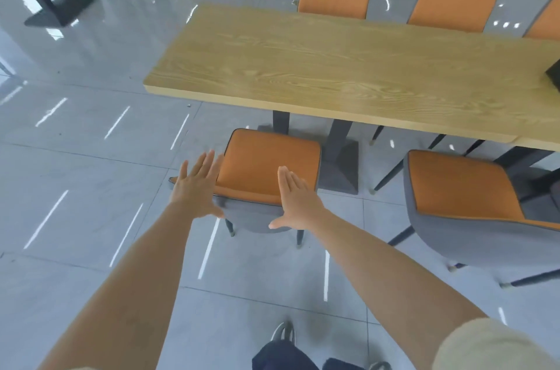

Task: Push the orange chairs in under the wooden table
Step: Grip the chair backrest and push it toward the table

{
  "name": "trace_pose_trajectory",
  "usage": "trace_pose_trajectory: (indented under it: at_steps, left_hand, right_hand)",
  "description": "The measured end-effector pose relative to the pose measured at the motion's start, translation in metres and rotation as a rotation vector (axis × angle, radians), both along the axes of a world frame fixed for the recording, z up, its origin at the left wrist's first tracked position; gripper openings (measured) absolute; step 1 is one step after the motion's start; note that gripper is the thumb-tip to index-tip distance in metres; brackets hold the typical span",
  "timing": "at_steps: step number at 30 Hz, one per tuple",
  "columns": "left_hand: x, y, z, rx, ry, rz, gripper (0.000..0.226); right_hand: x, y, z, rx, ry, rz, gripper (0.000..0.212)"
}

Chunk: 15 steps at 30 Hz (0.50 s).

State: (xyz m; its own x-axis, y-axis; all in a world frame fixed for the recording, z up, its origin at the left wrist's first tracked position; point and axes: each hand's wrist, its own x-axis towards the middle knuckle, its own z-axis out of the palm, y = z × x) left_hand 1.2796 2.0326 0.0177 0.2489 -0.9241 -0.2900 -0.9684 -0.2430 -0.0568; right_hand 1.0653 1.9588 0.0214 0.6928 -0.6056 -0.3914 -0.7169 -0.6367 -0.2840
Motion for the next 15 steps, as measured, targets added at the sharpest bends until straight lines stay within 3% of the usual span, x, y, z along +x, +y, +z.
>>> trace_pose_trajectory:
  at_steps: [4, 7, 9, 13, 15]
  left_hand:
    - [0.018, -0.006, -0.019, 0.032, -0.009, -0.049, 0.113]
    - [0.023, -0.011, -0.031, 0.060, -0.028, -0.055, 0.077]
    - [0.023, -0.013, -0.032, 0.088, -0.003, -0.073, 0.055]
    - [0.015, -0.012, -0.029, 0.072, 0.032, -0.037, 0.037]
    - [0.007, -0.009, -0.030, 0.051, 0.036, -0.012, 0.035]
  right_hand:
    - [0.017, 0.001, -0.013, 0.030, 0.066, -0.069, 0.099]
    - [0.022, 0.001, -0.019, -0.056, 0.064, -0.100, 0.045]
    - [0.022, 0.003, -0.019, -0.102, 0.071, -0.069, 0.022]
    - [0.014, 0.003, -0.019, -0.140, 0.083, 0.017, 0.007]
    - [0.007, 0.002, -0.018, -0.145, 0.095, 0.051, 0.012]
